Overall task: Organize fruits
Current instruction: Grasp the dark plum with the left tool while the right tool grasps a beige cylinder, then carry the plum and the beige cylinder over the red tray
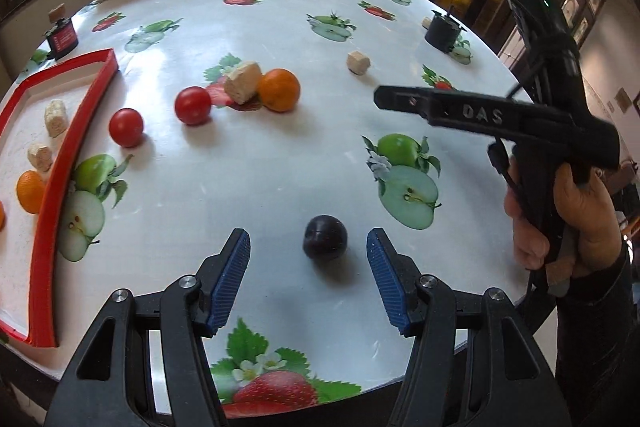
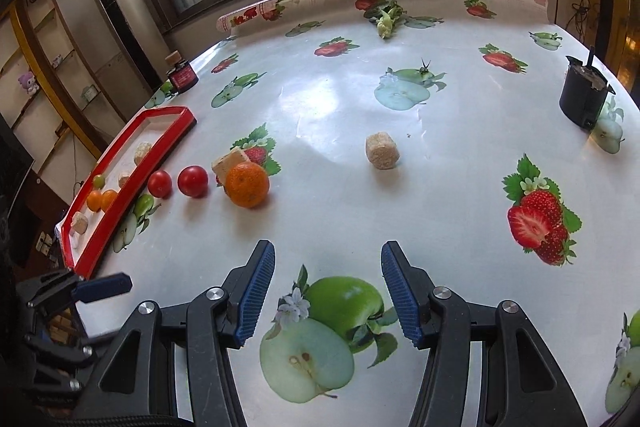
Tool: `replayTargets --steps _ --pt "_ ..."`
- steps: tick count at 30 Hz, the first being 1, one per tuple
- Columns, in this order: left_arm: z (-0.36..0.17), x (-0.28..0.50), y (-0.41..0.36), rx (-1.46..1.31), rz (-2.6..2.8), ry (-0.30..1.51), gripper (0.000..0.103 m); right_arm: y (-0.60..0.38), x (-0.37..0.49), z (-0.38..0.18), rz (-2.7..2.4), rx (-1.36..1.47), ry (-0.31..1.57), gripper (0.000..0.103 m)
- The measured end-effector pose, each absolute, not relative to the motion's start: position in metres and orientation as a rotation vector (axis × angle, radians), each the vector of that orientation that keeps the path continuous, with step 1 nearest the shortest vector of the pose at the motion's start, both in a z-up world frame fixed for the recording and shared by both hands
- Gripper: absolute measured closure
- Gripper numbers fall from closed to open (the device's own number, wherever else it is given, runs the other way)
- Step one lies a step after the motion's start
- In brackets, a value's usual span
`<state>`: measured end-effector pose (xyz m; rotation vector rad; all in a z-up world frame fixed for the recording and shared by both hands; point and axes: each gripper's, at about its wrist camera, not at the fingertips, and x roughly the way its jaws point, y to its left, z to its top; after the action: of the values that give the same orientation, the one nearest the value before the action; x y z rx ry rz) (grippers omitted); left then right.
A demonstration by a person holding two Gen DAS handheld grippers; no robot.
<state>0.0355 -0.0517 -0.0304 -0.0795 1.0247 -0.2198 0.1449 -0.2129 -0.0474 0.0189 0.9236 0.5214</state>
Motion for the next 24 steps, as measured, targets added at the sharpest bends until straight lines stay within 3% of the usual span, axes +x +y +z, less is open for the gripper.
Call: replayTargets --steps 4,8,14,24 --pt "-0.046 0.046 -0.066 -0.025 -0.215 1.045 0.046 -0.211 0.173 -0.051 0.490 0.005 0.917 0.046" --pt "-0.047 0.054 -0.062 -0.027 -0.218 1.031 0.081 -0.206 0.199 -0.057 0.457 -0.015 0.917 0.048" --pt "-0.039 0.058 -0.039 -0.103 -0.191 1.014 0.082 -0.199 0.224 -0.070 0.436 -0.040 0.924 0.075" --pt "-0.018 0.057 0.002 -0.183 -0.132 0.943 0.082 -0.189 0.170 -0.052 0.547 -0.015 0.903 0.078"
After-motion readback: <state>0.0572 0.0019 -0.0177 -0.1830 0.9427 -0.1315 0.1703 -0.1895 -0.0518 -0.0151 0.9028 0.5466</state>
